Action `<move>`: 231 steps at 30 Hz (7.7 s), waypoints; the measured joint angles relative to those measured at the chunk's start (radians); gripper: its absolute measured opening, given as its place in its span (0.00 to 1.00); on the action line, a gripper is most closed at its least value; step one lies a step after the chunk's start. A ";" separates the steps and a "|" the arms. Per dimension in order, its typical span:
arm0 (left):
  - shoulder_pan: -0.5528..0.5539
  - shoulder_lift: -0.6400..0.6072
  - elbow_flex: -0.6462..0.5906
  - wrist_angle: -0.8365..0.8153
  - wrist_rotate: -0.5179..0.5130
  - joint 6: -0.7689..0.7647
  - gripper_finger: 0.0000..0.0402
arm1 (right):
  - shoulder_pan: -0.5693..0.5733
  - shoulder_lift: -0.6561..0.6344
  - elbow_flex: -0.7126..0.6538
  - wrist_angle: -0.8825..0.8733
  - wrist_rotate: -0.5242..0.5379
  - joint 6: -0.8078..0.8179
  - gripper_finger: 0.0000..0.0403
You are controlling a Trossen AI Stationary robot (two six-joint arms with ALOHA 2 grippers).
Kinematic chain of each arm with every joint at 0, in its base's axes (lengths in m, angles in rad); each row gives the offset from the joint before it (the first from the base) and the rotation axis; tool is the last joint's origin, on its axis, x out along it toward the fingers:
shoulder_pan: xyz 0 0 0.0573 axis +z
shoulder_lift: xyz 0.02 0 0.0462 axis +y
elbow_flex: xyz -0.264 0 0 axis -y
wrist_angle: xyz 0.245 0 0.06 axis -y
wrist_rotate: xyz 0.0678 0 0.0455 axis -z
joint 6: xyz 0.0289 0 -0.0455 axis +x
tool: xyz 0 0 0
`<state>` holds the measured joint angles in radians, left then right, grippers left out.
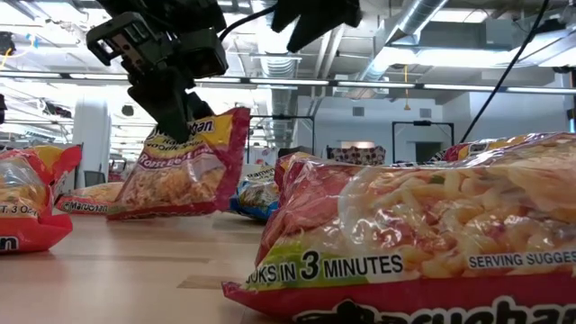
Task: Sort Maruchan noodles
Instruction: Put the red noodle pack into the right white bin, then put the orange noodle pack into the left white bin
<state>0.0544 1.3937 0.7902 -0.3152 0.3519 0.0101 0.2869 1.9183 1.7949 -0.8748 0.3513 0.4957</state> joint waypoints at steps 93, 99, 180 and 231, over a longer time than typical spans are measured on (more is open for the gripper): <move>-0.001 -0.327 -0.001 0.034 -0.231 -0.032 0.00 | -0.086 0.207 0.005 0.121 -0.112 -0.057 0.01; -0.001 -0.447 0.000 0.016 -0.328 -0.048 0.00 | -0.095 0.123 0.005 0.037 -0.029 -0.118 0.01; 0.276 -0.510 -0.001 -0.010 -0.543 0.196 0.00 | -1.008 -0.179 -0.537 0.112 0.283 -0.978 0.51; 0.037 -0.225 0.000 -0.415 0.087 -0.472 0.41 | -0.632 -0.525 -0.531 -0.066 0.322 -0.595 0.51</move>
<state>0.0914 1.1682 0.7902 -0.7299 0.4392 -0.4622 -0.3450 1.3937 1.2640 -0.9413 0.6731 -0.0988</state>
